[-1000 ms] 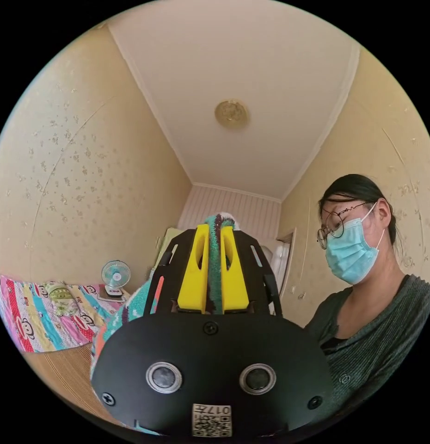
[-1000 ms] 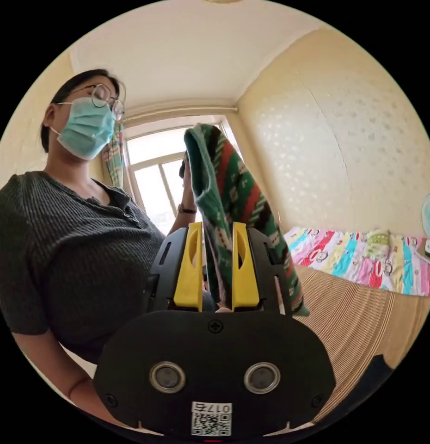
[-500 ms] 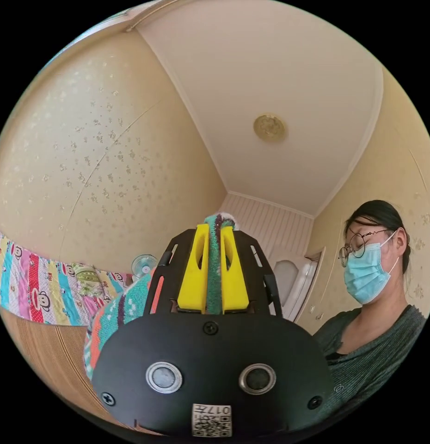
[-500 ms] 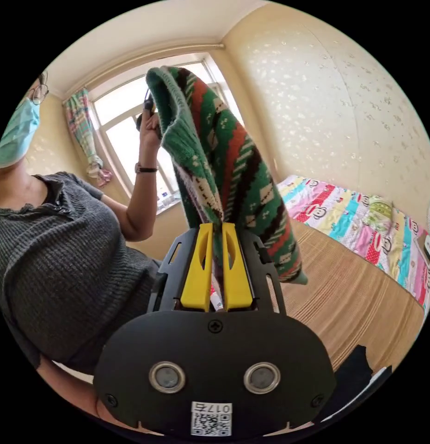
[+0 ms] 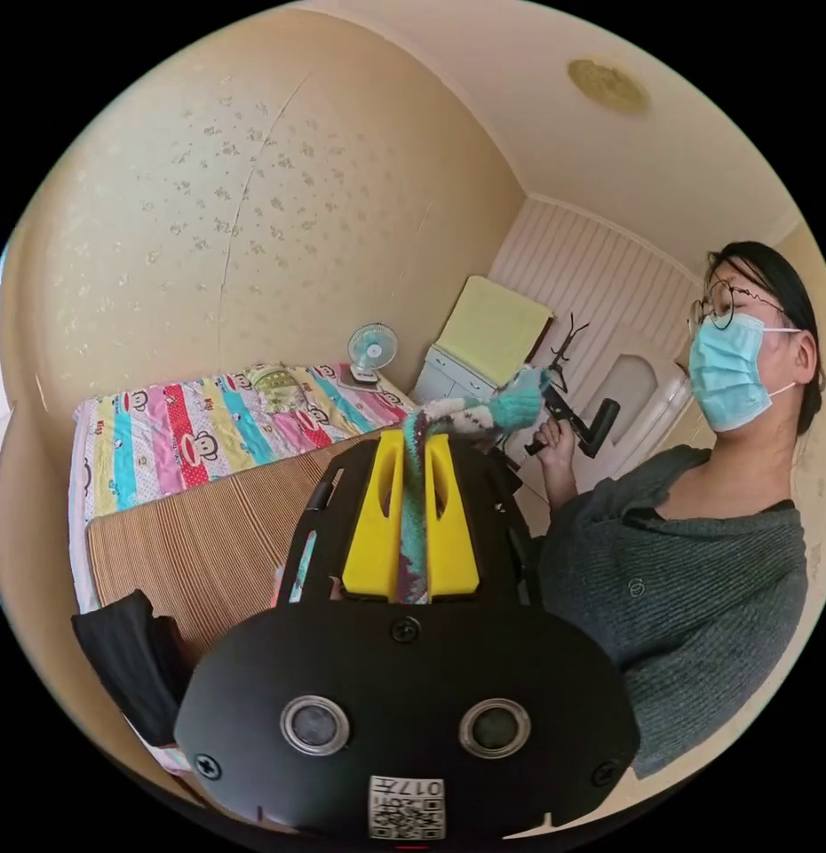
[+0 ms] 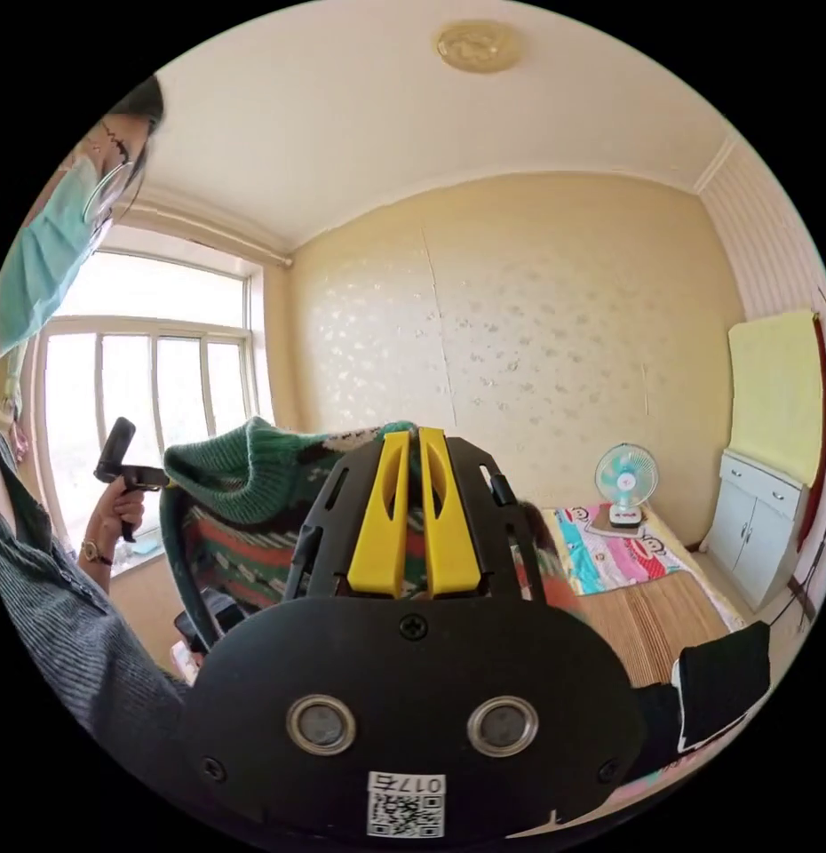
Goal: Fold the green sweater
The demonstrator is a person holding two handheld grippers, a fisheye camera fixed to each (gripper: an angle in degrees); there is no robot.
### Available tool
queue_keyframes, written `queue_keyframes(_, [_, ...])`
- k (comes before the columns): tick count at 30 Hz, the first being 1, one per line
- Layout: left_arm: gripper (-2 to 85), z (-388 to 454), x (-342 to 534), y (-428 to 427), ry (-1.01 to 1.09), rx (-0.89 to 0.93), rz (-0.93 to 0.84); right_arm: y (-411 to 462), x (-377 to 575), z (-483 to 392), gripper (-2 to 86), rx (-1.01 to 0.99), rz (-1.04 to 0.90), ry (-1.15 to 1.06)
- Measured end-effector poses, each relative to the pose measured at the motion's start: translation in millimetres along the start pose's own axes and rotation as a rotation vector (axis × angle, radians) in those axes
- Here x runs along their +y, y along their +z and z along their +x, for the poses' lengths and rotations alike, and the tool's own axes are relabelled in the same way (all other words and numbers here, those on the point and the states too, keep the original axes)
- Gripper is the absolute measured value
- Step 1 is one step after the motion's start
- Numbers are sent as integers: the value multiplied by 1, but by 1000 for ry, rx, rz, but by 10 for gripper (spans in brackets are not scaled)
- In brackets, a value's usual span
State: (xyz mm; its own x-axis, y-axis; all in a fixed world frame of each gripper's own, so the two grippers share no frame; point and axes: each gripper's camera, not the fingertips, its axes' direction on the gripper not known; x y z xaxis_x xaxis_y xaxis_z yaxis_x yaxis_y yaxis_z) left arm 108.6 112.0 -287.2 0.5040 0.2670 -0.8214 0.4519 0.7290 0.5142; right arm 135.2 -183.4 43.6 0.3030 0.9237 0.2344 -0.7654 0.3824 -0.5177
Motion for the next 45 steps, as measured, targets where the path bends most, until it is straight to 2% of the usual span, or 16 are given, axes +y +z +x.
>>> queue_keyframes(4, [40,10,-67,-5,34,-120,154,12,-73,5,15,-32,82,73])
queue_keyframes(7, [41,-23,-144,9,51,-58,110,60,-128,4,14,125,94,-6])
queue_keyframes(10, [41,-111,-234,59,-70,9,-8,170,-168,32,11,258,-66,-40])
queue_keyframes(12, [45,-180,-283,113,-141,-84,-130,287,-178,72,7,499,-150,-83])
queue_keyframes(13, [49,-235,-305,155,-211,-149,-206,320,-178,84,6,522,-192,-102])
queue_keyframes(15, [70,-316,-315,216,-298,-293,-319,451,-163,131,5,511,-536,-101])
queue_keyframes(17, [84,-403,-275,266,-413,-556,-490,509,-134,155,5,441,-762,1])
queue_keyframes(18, [85,-422,-258,273,-457,-590,-533,527,-109,160,5,345,-858,41])
queue_keyframes(20, [101,-475,-170,284,-589,-515,-657,532,-63,159,5,258,-967,55])
queue_keyframes(23, [96,-497,-46,275,-661,-383,-767,508,26,146,8,170,-1179,24])
queue_keyframes(26, [89,-502,56,253,-696,-382,-909,475,109,122,13,113,-1426,50])
queue_keyframes(30, [87,-513,98,218,-729,-316,-940,471,143,56,17,2,-1578,77])
queue_keyframes(37, [62,-546,83,174,-587,-407,-1007,538,103,-32,6,-144,-1614,24])
queue_keyframes(38, [44,-547,91,163,-638,-415,-1022,545,108,-37,5,-142,-1725,-22])
queue_keyframes(40, [11,-537,97,142,-693,-397,-993,542,89,-42,4,-189,-1694,-172])
queue_keyframes(45, [-6,-451,106,119,-599,-182,-1120,494,39,-26,3,-109,-1765,-768])
